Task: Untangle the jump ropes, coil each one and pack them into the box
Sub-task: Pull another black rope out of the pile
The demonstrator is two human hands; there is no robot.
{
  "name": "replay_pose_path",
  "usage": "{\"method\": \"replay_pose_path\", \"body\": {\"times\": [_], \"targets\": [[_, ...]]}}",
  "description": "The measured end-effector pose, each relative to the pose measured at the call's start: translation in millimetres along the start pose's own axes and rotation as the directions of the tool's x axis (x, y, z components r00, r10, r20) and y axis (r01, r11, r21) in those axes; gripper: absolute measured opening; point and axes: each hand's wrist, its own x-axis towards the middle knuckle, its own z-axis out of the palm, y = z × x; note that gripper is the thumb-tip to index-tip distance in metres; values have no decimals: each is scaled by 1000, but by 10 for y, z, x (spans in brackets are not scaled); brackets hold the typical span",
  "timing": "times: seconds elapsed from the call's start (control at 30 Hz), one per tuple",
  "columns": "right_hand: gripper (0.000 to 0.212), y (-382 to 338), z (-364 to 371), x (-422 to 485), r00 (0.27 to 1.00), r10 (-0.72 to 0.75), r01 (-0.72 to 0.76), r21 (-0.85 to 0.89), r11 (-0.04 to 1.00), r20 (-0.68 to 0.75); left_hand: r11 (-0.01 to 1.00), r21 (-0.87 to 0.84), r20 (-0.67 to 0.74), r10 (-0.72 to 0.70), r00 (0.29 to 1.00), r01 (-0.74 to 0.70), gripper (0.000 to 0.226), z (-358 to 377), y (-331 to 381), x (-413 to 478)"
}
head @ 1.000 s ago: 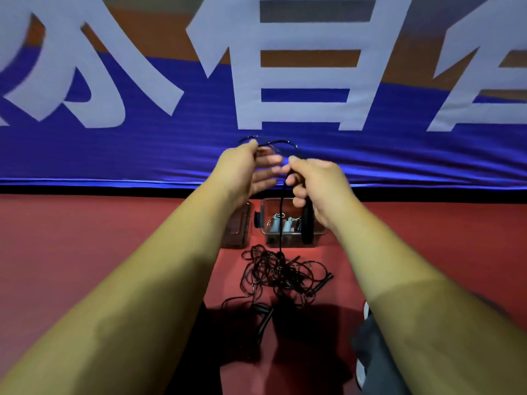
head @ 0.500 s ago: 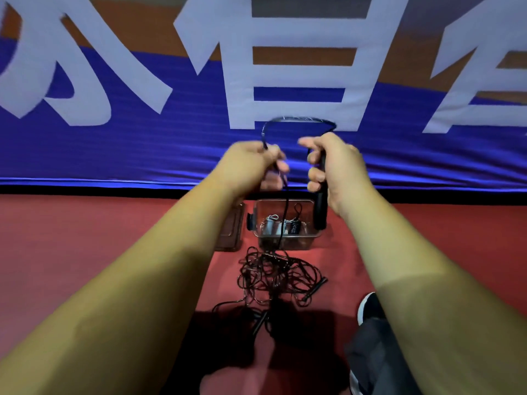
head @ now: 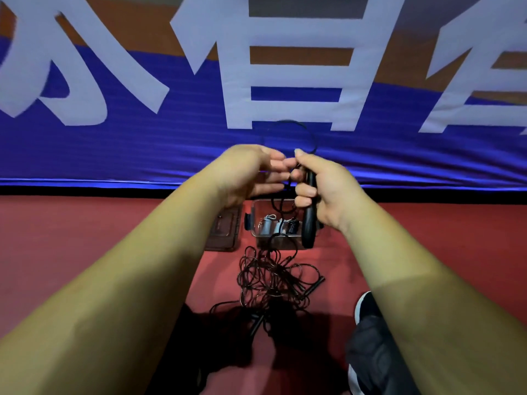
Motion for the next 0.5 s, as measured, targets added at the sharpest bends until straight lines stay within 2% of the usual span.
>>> {"method": "replay_pose_path", "body": {"times": [0.07, 0.13, 0.23, 0.27, 0.33, 0.37, 0.4, 0.47, 0.5], "targets": [[24, -44, -20, -19, 1000, 12, -13, 25, 1000, 17, 984, 174, 88, 26, 996, -41, 33, 47, -107, 12], [26, -72, -32, -33, 999, 17, -18, 39, 999, 35, 966, 250, 146, 34, 989, -70, 40, 56, -194, 54], [27, -96, -56, -34, 999, 15, -19, 80, 997, 48, 892, 448, 209, -34, 977, -65, 49, 62, -318, 142], [27, -98, -63, -32, 999, 5, -9, 92, 996, 47, 825, 560, 206, -43, 978, -82, 51, 74, -353, 156], [27, -111, -92, -9, 999, -22, 17, 122, 992, 37, 553, 821, 198, -37, 979, -145, 44, 69, -443, 206], [27, -124, -106, 0, 999, -38, 34, 137, 990, 30, 431, 889, 202, -61, 978, -156, 36, 71, -470, 206], [27, -136, -122, 6, 998, -55, 51, 145, 988, 22, 367, 920, 182, -83, 980, -140, 24, 58, -508, 242], [27, -152, -152, 21, 997, -78, 77, 149, 986, -4, 370, 922, 164, -115, 980, -111, 10, 42, -517, 266], [27, -148, -164, 35, 996, -83, 86, 145, 986, -26, 370, 923, 157, -122, 980, -102, 13, 12, -494, 271]]}}
